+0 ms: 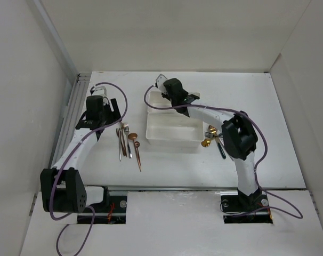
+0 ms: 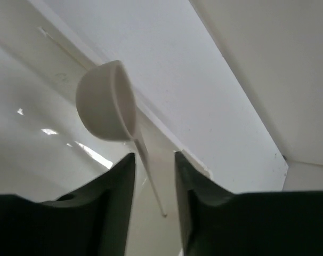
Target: Sort the eating utensils into containers
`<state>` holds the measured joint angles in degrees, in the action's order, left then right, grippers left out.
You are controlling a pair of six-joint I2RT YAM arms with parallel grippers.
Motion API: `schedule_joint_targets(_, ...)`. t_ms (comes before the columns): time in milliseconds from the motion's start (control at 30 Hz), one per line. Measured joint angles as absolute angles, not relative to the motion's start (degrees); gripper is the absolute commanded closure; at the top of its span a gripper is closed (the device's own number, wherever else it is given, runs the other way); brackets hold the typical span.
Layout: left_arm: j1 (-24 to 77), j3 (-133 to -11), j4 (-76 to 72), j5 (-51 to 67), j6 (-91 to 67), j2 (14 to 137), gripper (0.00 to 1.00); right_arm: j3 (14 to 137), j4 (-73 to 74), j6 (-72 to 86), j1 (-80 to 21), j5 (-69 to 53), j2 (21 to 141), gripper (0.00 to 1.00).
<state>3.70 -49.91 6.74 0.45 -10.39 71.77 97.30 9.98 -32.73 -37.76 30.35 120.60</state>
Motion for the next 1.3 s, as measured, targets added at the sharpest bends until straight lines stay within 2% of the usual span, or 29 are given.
schedule_joint_targets(33,3.7,-49.91,7.42,0.62,-10.39,71.96,0.33,97.01,9.89,-32.77,-37.89,29.89,120.46,0.44)
schedule_joint_targets(100,3.7,-49.91,8.78,1.19,-10.35,72.44,0.42,96.12,9.98,-32.86,-37.98,29.23,119.81,0.39)
schedule_joint_targets(200,3.7,-49.91,10.68,2.07,-9.67,73.06,0.47,94.56,10.04,-32.49,-38.02,28.42,117.82,0.39)
schedule_joint_targets(333,3.7,-49.91,13.04,2.83,-8.62,73.58,0.48,92.75,10.02,-27.46,-37.19,27.92,113.43,0.34)
schedule_joint_targets(467,3.7,-49.91,13.69,3.05,-8.12,73.67,0.48,87.83,11.31,-14.87,-29.95,21.5,103.2,0.31)
schedule_joint_targets(567,3.7,-49.91,13.82,3.03,-8.03,73.67,0.47,86.35,14.2,-2.28,-16.27,13.54,96.25,0.5)
schedule_joint_targets(600,3.7,-49.91,13.91,3.01,-8.03,73.67,0.45,86.3,16.49,3.33,-10.72,11.11,95.13,0.64)
schedule_joint_targets(633,3.7,-49.91,13.98,3.01,-8.03,73.67,0.45,86.13,17.41,4.93,-5.82,10.31,94.61,0.67)
schedule_joint_targets(733,3.7,-49.87,13.93,3.01,-8.21,73.82,0.42,80.86,21.1,12.99,6.11,9.04,94.67,0.68)
schedule_joint_targets(800,3.7,-49.82,13.96,2.87,-8.25,74.02,0.42,74.91,24.91,16.64,8.91,8.6,95.57,0.65)
schedule_joint_targets(867,3.7,-49.82,13.91,2.83,-8.27,74.26,0.42,69.87,28.82,19.29,8.91,7.81,97.27,0.62)
schedule_joint_targets(967,3.7,-49.65,13.85,2.74,-8.27,74.5,0.41,66.5,33.01,21.5,7.92,6.09,99.0,0.62)
schedule_joint_targets(1300,3.7,-49.19,13.52,2.48,-8.93,74.52,0.4,68.12,32.34,23.24,7.4,3.75,102.83,0.62)
